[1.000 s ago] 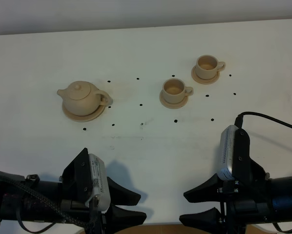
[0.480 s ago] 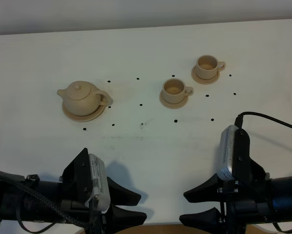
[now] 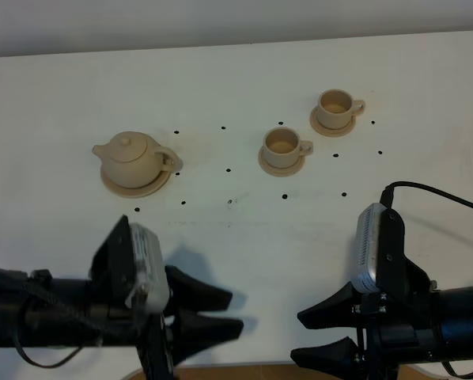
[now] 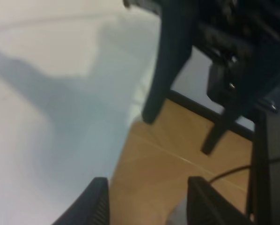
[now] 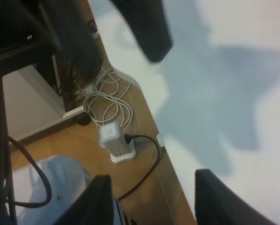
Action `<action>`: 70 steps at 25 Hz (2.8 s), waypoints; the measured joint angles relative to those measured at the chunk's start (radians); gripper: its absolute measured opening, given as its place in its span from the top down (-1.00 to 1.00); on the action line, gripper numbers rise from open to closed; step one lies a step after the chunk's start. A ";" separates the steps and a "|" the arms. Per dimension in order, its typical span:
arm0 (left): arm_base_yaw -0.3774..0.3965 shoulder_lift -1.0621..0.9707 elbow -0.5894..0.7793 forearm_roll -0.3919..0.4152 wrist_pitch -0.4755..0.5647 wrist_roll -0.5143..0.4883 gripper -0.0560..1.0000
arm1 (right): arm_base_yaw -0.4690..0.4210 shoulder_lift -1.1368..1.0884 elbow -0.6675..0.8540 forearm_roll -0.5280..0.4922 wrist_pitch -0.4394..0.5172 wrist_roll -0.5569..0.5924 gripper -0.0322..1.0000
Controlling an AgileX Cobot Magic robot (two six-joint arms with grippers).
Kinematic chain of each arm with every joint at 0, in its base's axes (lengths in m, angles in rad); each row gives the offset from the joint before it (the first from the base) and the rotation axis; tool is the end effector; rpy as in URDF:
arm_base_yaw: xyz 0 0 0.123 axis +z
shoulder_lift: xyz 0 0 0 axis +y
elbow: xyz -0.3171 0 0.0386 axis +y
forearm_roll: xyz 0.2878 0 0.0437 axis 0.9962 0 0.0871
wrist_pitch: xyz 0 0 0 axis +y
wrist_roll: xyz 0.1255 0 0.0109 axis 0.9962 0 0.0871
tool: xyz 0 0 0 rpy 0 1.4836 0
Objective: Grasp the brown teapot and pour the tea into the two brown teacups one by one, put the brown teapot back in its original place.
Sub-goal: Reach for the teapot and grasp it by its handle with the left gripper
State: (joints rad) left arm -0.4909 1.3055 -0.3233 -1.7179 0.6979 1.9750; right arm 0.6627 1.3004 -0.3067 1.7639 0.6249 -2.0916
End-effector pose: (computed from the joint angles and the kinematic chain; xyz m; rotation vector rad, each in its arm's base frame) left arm 0.1561 -0.1743 0.1562 1.1102 2.0217 -0.9433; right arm 0.1291 0.1926 0.1499 -1.3314 1.9193 0.9024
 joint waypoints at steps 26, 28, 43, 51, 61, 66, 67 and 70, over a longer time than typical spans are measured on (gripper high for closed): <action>0.000 -0.200 -0.559 1.558 0.020 -1.935 0.12 | 0.000 -0.038 -0.553 -1.475 0.311 1.815 0.16; 0.000 -0.142 -0.591 1.561 0.020 -1.935 0.12 | 0.000 -0.079 -0.557 -1.566 0.400 1.888 0.16; 0.000 0.283 -0.846 1.563 -0.046 -1.872 0.12 | 0.000 -0.709 -0.265 -1.764 0.518 1.990 0.16; 0.000 0.353 -0.869 1.561 -0.104 -1.871 0.13 | 0.000 -0.989 -0.188 -1.764 0.455 1.971 0.16; 0.000 0.353 -0.870 1.562 -0.136 -1.871 0.13 | -0.061 -1.047 -0.188 -1.753 0.449 1.964 0.16; 0.000 0.353 -0.870 1.562 -0.139 -1.869 0.13 | -0.303 -1.104 -0.188 -1.750 0.449 1.963 0.16; 0.000 0.353 -0.870 1.562 -0.143 -1.869 0.13 | -0.356 -1.120 -0.187 -1.749 0.449 1.963 0.16; 0.000 0.353 -0.870 1.563 -0.149 -1.862 0.13 | -0.494 -1.162 -0.187 -1.746 0.449 1.963 0.16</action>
State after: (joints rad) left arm -0.4909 1.6583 -1.1936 -0.1552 0.5492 0.1127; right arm 0.1690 0.1389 -0.4939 0.0175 1.0738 -0.1285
